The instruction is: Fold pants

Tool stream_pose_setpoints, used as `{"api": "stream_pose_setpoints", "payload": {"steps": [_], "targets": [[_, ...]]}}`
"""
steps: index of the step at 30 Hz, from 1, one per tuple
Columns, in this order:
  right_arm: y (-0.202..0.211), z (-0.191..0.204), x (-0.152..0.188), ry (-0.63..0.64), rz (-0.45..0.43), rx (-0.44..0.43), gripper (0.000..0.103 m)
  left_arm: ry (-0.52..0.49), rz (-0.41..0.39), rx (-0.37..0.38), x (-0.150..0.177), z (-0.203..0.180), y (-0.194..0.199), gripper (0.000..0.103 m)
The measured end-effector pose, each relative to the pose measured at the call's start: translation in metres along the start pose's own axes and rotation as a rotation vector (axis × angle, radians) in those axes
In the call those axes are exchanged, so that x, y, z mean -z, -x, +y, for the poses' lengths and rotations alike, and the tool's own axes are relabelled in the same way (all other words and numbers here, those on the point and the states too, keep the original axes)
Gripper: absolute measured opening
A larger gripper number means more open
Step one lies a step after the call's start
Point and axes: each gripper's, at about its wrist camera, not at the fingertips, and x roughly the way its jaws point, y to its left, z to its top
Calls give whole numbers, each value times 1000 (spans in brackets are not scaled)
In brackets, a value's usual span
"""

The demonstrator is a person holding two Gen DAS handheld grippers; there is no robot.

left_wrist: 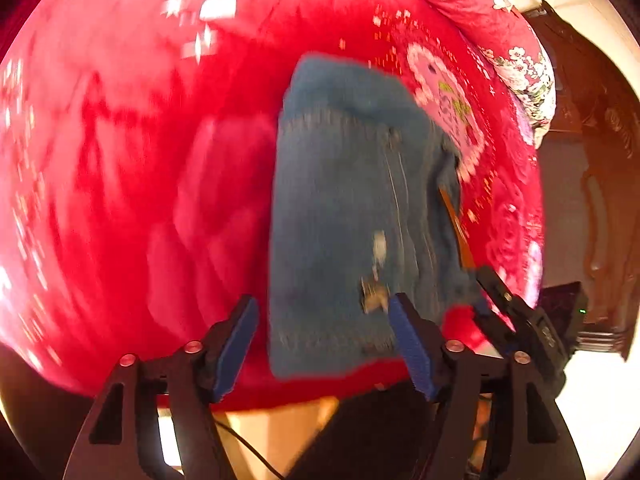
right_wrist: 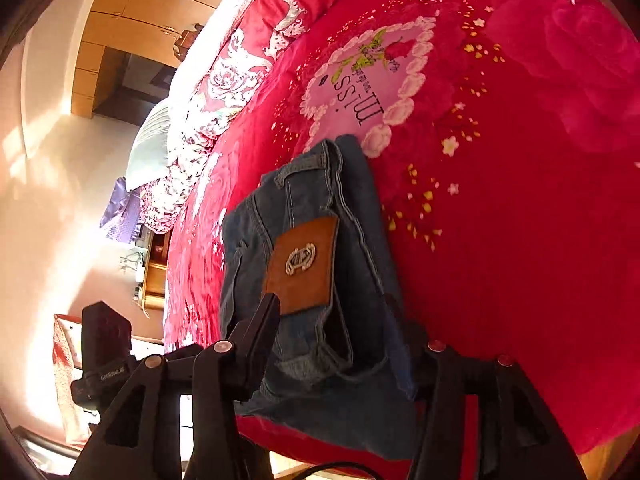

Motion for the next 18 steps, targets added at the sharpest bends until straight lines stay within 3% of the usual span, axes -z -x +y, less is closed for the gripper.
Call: {"api": "stream_pose_setpoints", "payload": {"steps": [2, 5, 8, 9, 11, 12, 13, 15, 18], "targets": [[6, 3, 10, -23, -12, -17, 55, 73, 61, 52, 12, 8, -14, 70], [12, 6, 18, -37, -33, -25, 57, 108, 99, 34, 11, 13, -34, 71], [8, 12, 20, -30, -40, -81, 62, 157, 97, 39, 3, 16, -44, 71], [4, 14, 21, -13, -34, -81, 69, 167, 94, 36, 0, 16, -47, 71], [-10, 17, 20, 27, 20, -40, 69, 183, 98, 16, -7, 16, -57, 65], [-15, 18, 20, 46, 34, -3, 54, 188, 101, -4, -10, 16, -59, 61], [-17, 19, 19, 64, 37, 29, 31, 191, 106, -8, -11, 15, -59, 59], [-12, 28, 19, 71, 48, -17, 24, 167, 97, -12, -8, 11, -51, 45], [11, 51, 31, 160, 30, -42, 22, 131, 97, -37, -5, 12, -47, 44]]}}
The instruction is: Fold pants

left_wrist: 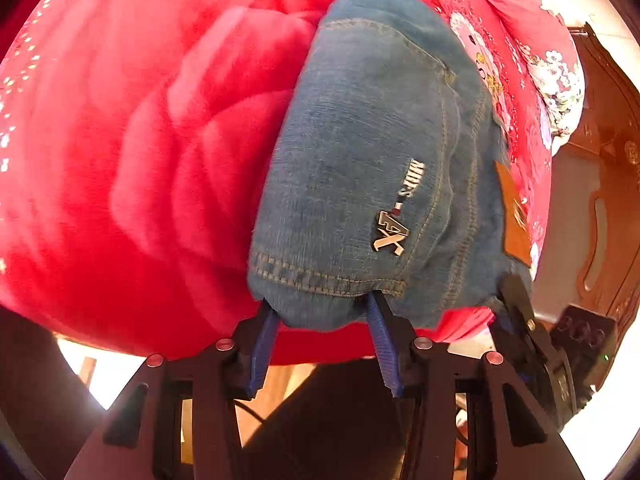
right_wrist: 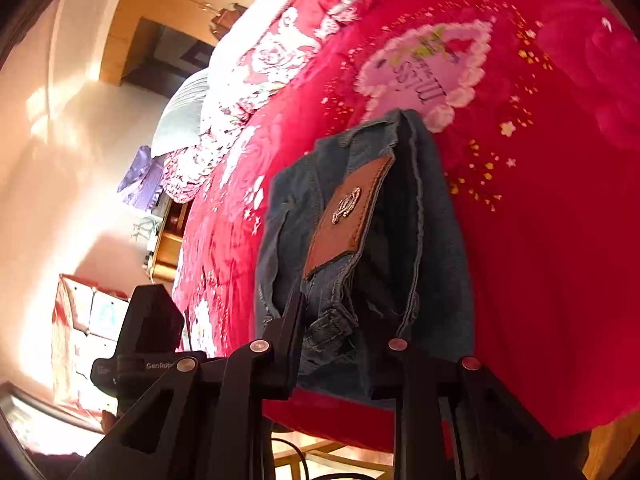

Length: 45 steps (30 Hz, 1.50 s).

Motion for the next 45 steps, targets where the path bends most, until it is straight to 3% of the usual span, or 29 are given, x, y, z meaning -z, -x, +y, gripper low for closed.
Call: {"api": "stream_pose_setpoints", "payload": {"steps": [2, 5, 8, 10, 13, 20, 27, 31, 34, 37, 41, 43, 44, 45], "targets": [[1, -1, 11, 8, 22, 28, 23, 4, 19, -22, -5, 4, -9, 45], [-16, -25, 24, 4, 67, 184, 23, 23, 57, -10, -14, 9, -25, 48], [-12, -41, 25, -106, 21, 102, 27, -62, 36, -38, -10, 1, -14, 47], [-6, -40, 22, -124, 5, 82, 36, -129, 9, -62, -8, -12, -8, 47], [7, -35, 15, -120, -34, 76, 58, -236, -39, -94, 5, -29, 5, 49], [30, -34, 3, -147, -95, 85, 63, -383, -185, -170, 29, -65, 22, 61], [26, -32, -4, -145, -87, 111, 72, -398, -221, -221, 45, -61, 27, 62], [17, -34, -18, -151, -82, 134, 72, -358, -288, -244, 25, -44, 59, 64], [11, -35, -37, -145, -103, 137, 74, -315, -324, -299, -7, -43, 66, 73], [-7, -38, -60, -141, -96, 142, 76, -274, -300, -310, -39, -45, 61, 73], [-39, -45, -84, -120, -80, 188, 76, -206, -216, -262, -78, -50, 33, 73], [-57, -47, -93, -88, -59, 207, 59, -181, -170, -215, -91, -52, 19, 68], [-63, -46, -97, -64, -42, 223, 25, -166, -157, -192, -94, -57, 14, 49], [-68, -40, -104, -31, -27, 252, 17, -162, -155, -170, -94, -62, 14, 42]]}}
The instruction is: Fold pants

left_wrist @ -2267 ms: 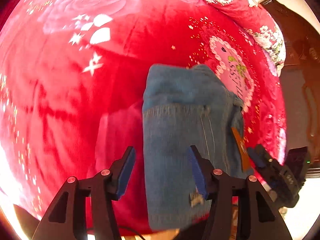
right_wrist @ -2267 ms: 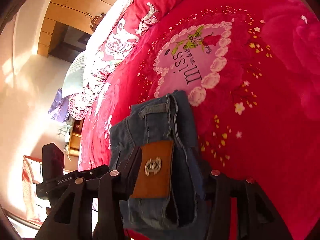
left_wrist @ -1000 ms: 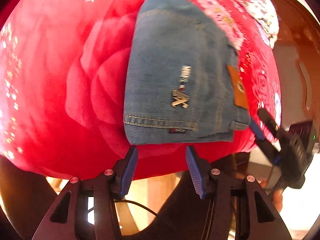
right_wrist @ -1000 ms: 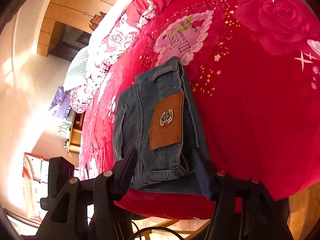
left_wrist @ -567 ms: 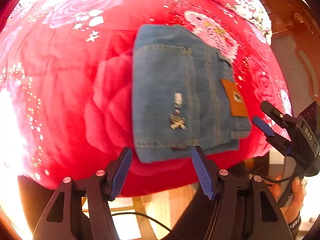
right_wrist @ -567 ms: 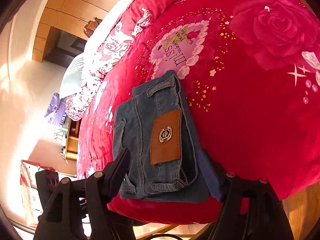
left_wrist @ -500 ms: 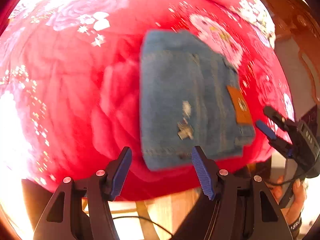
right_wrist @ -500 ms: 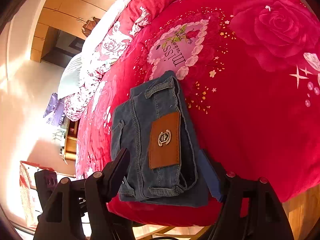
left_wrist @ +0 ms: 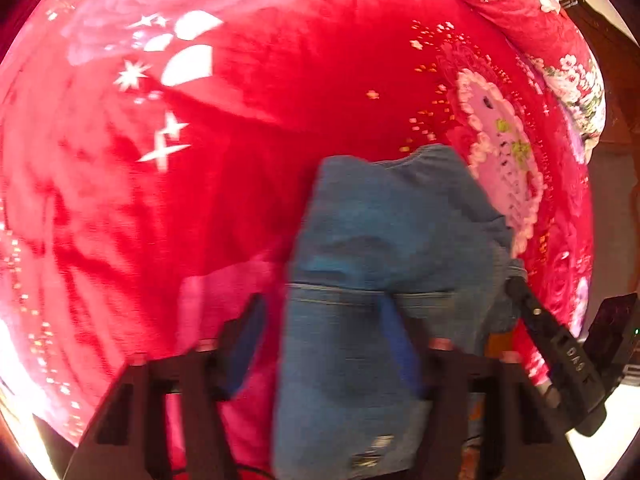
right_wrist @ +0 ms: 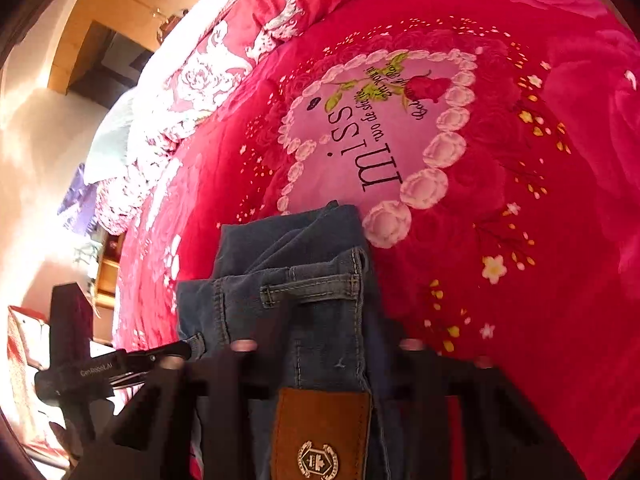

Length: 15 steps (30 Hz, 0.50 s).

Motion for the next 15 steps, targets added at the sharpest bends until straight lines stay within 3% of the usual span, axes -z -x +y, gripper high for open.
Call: {"api": "stream_pose_setpoints", "payload": {"steps": [2, 4, 5, 7, 9, 11, 12, 15], "targets": [[8, 14, -7, 55, -32, -62, 11, 11, -52, -25, 0, -6, 3, 42], [19, 29, -14, 133, -83, -48, 10, 20, -93, -55, -2, -6, -4, 44], [14, 30, -16, 150, -74, -21, 10, 20, -92, -83, -4, -5, -10, 44], [-11, 20, -19, 185, 0, 122, 11, 26, -84, -78, -4, -1, -13, 45], [-21, 9, -15, 181, 43, 154, 23, 10, -90, -84, 1, 1, -4, 45], [-5, 1, -10, 137, 14, 97, 24, -29, -85, -91, 5, 4, 8, 45], [8, -6, -4, 90, 5, 22, 29, -41, -71, -66, 13, 9, 13, 46], [33, -26, 21, -12, 17, -114, 57, -35, -22, 9, 35, 18, 24, 56]]}}
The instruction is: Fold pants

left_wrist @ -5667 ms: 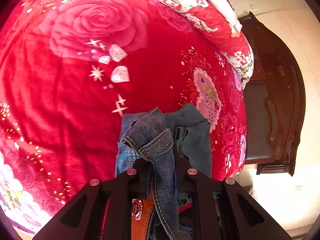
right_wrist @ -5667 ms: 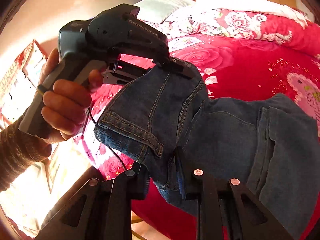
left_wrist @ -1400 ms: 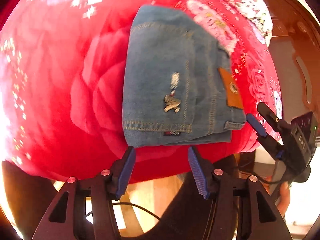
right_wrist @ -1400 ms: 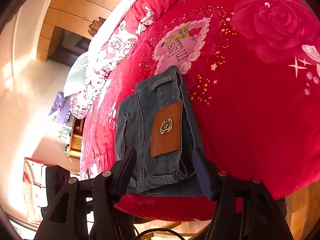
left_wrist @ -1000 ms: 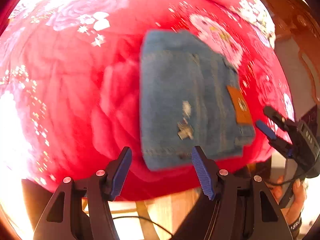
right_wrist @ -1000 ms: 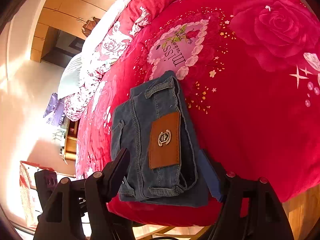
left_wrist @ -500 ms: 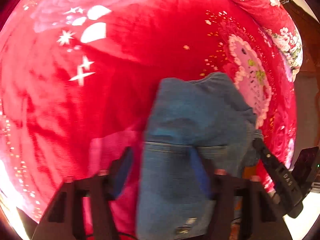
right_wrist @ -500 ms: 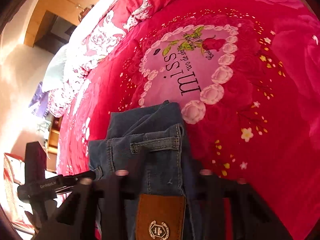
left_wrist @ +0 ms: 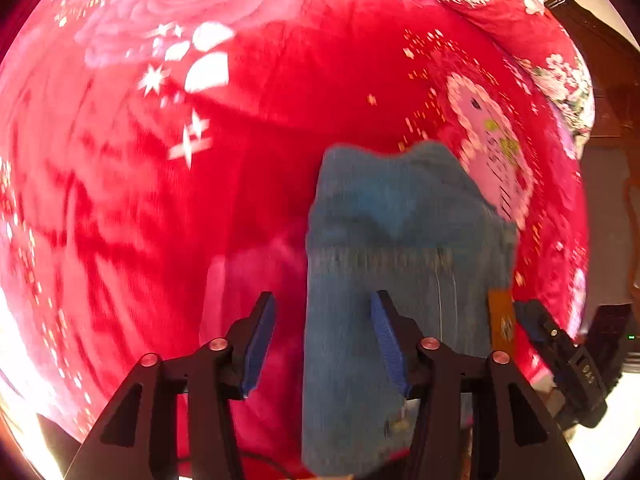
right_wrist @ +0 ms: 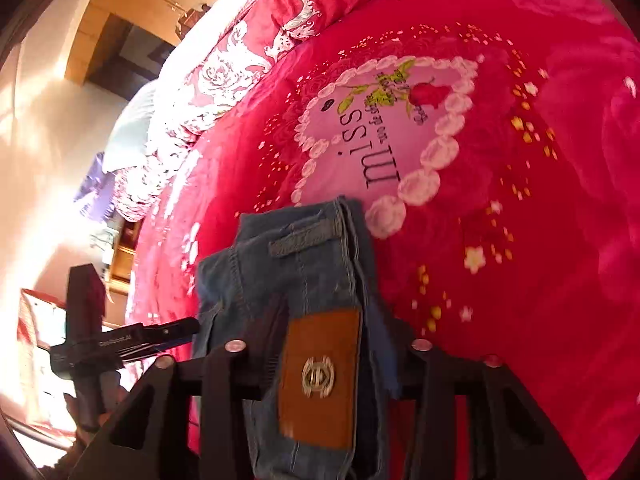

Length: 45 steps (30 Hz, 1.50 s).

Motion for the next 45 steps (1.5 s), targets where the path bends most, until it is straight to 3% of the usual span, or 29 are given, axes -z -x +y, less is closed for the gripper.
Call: {"api": "stream_pose_setpoints", "payload": {"steps": [4, 5, 6, 9, 11, 17, 19, 20, 25, 34, 35, 36, 37, 38, 41, 44, 45], "targets": [[3, -6, 37, -46, 41, -31, 57, -23, 39, 37, 36, -2, -5, 61], [1, -5, 44, -26, 54, 2, 51, -32, 50, 32, 44, -5, -9, 60], [1, 1, 51, 4, 54, 33, 37, -45, 54, 25, 49, -7, -12, 59], [12, 14, 69, 99, -11, 104, 33, -141, -23, -52, 64, -19, -14, 67], [3, 8, 76, 148, 19, 224, 39, -196, -62, -129, 69, -24, -19, 72], [33, 3, 78, 36, -72, 168, 48, -199, -124, -159, 81, -24, 6, 68], [41, 2, 81, 3, -101, 159, 62, -193, -148, -175, 85, -23, 14, 68], [45, 1, 84, -11, -110, 157, 62, -190, -157, -181, 91, -24, 17, 68], [47, 4, 94, -44, -106, 116, 63, -179, -171, -196, 106, -20, 26, 68], [16, 14, 95, -27, -29, 118, 66, -174, -120, -182, 102, -13, 9, 68], [16, 17, 96, -13, -27, 115, 60, -176, -102, -164, 103, -13, 10, 60], [18, 22, 97, 8, -28, 122, 52, -173, -73, -120, 105, -14, 12, 44], [21, 28, 99, 34, -29, 112, 42, -171, -48, -81, 106, -15, 13, 38], [25, 35, 101, 59, -35, 89, 40, -171, -28, -49, 107, -16, 14, 37], [33, 48, 107, 131, -35, 90, 39, -219, -50, -96, 111, -22, 10, 42], [16, 27, 108, 94, 18, 173, 40, -223, -45, -117, 112, -19, 1, 50], [14, 24, 109, 77, 23, 176, 46, -217, -46, -109, 112, -16, 4, 50]]}}
